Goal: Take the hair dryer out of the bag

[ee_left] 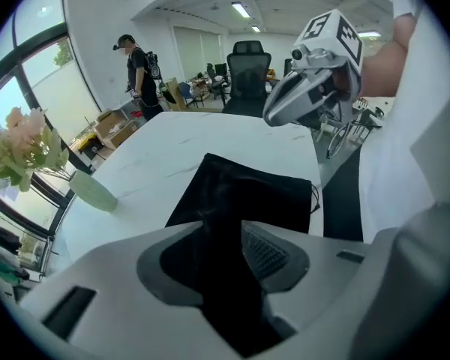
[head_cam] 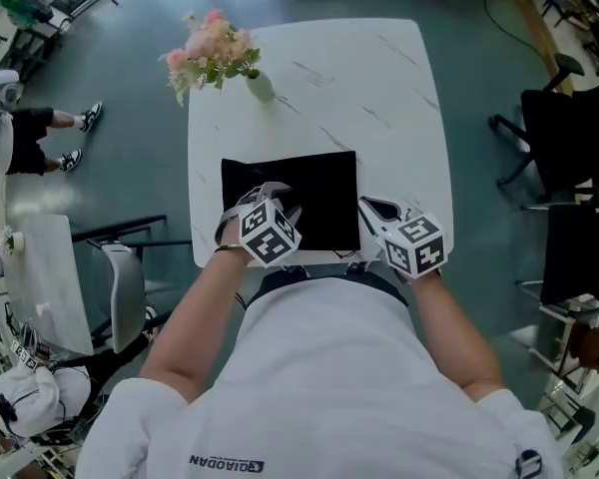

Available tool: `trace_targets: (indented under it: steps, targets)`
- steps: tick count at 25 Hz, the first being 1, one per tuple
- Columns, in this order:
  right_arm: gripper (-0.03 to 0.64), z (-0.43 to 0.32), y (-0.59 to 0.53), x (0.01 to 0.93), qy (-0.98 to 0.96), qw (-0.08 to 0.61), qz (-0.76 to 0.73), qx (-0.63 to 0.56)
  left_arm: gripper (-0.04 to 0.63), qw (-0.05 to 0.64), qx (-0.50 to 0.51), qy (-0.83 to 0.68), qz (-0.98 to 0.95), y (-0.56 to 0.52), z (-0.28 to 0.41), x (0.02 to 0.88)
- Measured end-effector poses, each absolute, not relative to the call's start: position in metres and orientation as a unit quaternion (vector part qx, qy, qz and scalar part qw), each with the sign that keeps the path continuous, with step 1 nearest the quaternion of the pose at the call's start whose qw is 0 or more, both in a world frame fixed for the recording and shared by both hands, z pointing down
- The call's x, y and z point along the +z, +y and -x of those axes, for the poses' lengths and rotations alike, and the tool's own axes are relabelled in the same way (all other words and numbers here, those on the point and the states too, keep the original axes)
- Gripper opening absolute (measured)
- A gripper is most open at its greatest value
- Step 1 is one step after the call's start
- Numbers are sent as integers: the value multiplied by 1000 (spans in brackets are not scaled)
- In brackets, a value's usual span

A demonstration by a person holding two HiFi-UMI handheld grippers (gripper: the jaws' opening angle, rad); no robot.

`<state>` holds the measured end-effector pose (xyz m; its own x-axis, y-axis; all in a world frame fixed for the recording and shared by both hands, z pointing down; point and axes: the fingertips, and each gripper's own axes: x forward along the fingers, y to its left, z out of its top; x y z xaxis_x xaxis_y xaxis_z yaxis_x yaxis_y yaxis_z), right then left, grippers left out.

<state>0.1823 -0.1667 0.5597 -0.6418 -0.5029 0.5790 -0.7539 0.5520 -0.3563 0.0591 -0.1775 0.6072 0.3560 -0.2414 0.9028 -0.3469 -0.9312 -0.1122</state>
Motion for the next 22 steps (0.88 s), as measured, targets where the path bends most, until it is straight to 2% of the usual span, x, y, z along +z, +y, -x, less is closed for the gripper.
trace_targets:
  steps: [16,22]
  targets:
    - [17,-199,-145,560,-825,213,-422,310,163,52,548,-167,-818,-184,-50,636]
    - [17,-192,-143,559,-825,217,-422,307,115,54,538,-170,-824,-187,-48,633]
